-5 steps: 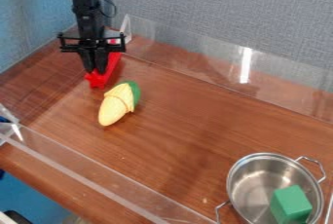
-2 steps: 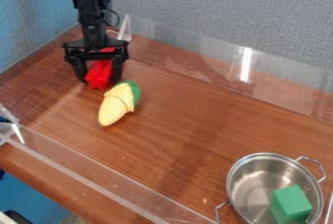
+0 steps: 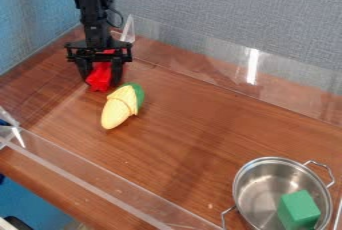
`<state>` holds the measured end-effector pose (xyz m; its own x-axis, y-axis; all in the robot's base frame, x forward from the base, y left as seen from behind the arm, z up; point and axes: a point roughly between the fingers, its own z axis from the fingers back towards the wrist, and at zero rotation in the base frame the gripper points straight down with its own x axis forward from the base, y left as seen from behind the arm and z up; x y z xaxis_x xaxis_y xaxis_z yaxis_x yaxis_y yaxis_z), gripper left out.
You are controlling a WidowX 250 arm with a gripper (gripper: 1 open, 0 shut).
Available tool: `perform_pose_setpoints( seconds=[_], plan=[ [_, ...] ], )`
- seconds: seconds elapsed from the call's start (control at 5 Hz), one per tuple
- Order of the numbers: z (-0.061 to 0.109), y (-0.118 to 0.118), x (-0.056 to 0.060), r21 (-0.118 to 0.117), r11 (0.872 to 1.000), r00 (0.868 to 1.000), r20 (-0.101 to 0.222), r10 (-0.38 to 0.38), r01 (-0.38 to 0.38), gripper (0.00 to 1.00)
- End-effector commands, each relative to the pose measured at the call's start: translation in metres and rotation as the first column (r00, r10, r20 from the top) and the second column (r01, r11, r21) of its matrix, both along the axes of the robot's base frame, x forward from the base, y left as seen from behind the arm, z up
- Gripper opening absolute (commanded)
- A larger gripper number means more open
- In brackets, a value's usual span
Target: Put the red object to the right side of the table
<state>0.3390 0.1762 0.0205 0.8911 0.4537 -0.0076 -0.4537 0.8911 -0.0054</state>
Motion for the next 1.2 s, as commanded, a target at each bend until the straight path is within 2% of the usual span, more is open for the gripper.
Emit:
perform_pose_setpoints(
  seconds=[0.0,0.2,0.4,0.6,0.8,1.0],
  plan=[
    [0.039,0.003,0.003,0.03,0.997,0.994,0.083,-0.067,0.065,0.0],
    [0.053,0.0,0.0,0.029,0.992,0.987,0.101,-0.121,0.119,0.0],
    [0.078,-0.005,-0.003,0.032,0.982,0.972,0.141,-0.187,0.184,0.0],
    [0.115,-0.018,-0.009,0.052,0.977,0.955,0.206,-0.212,0.206,0.0],
    [0.147,-0.036,-0.018,0.055,0.964,0.93,0.255,-0.264,0.259,0.0],
    [0.166,-0.062,-0.026,0.05,0.916,0.874,0.286,-0.394,0.397,0.0]
  ],
)
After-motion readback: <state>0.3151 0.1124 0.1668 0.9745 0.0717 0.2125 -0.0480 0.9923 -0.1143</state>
